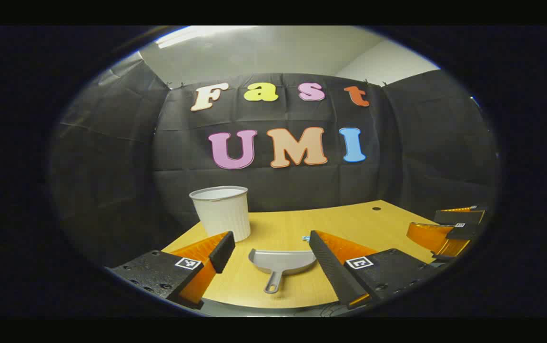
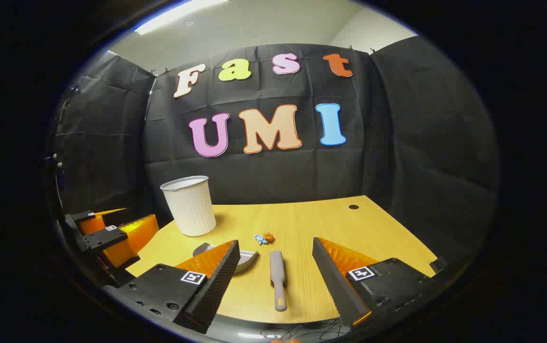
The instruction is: Pick up the small broom and dustpan from the desktop, sweep the trash into the dustpan with the broom, and then empty the trash into the garbage bin.
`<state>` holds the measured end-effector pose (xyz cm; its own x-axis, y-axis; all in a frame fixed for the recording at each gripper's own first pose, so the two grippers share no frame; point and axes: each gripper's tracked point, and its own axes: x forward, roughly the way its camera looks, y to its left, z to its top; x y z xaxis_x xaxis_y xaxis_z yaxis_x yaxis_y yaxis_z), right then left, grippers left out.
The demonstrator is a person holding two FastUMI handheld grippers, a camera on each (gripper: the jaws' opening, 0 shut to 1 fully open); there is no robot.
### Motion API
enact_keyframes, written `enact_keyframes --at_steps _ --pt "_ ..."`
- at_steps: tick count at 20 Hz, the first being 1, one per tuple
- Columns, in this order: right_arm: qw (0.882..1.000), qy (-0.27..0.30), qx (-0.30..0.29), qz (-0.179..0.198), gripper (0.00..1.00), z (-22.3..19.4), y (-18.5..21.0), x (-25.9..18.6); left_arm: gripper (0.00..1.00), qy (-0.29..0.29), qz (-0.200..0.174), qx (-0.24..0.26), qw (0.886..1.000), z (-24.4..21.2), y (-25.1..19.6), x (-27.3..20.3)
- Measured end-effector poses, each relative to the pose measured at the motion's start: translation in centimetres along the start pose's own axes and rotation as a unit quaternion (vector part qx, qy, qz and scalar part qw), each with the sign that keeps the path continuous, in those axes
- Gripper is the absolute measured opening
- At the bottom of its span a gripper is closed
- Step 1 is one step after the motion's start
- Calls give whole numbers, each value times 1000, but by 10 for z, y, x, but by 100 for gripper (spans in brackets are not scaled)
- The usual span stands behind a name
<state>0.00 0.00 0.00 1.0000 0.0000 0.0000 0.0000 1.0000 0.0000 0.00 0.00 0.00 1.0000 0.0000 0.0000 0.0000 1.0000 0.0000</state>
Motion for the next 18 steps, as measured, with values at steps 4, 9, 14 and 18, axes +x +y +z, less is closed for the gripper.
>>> enact_keyframes --at_steps 4,9,14,18 --pt "1000 4 -5 -5 92 -1 -4 1 94 -6 -5 0 1000 3 -5 1" --pt "1000 9 -12 -12 92 -3 -6 3 94 -5 -11 -8 1000 3 -7 4" --pt "1000 13 -15 -13 92 -3 -6 6 94 0 -9 -11 1000 1 -5 5" --pt "1000 15 -17 -12 92 -4 -6 4 94 1 -8 -10 1000 0 -5 6"
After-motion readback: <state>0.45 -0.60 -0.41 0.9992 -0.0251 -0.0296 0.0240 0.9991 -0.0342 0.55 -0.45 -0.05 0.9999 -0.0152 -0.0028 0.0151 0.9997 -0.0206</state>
